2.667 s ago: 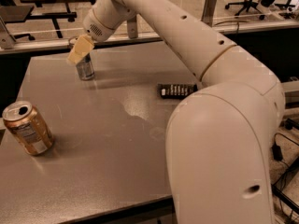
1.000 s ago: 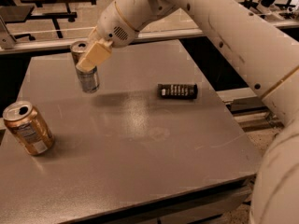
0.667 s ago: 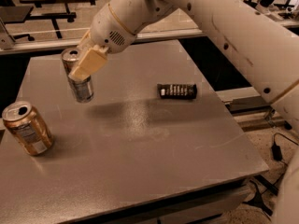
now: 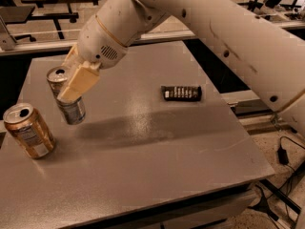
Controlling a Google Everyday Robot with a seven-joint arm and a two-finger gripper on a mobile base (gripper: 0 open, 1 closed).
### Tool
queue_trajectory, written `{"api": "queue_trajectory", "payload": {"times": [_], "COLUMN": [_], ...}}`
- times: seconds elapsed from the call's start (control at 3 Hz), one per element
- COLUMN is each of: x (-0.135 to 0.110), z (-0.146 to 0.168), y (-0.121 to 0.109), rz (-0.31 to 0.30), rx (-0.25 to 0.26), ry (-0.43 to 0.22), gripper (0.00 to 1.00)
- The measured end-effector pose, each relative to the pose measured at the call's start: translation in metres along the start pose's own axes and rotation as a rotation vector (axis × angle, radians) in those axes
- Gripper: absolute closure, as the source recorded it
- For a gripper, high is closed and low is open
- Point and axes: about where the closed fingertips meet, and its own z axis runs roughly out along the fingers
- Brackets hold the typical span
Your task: Move redbull can near orange can
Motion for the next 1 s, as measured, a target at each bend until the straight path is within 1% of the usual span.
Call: {"api": "queue_trajectory", "payload": {"times": [0.33,0.67,1.0], "x": [0.0,-0.001,0.0], "z": [0.015,0.027,0.027], "y": [0.008,0.013,0.013], "rz": [-0.012,-0.018,-0.018], "rx": [-0.039,-0.065,-0.066], "ry": [0.004,0.009,0.01], "gripper": [1.0,1.0,1.0]}}
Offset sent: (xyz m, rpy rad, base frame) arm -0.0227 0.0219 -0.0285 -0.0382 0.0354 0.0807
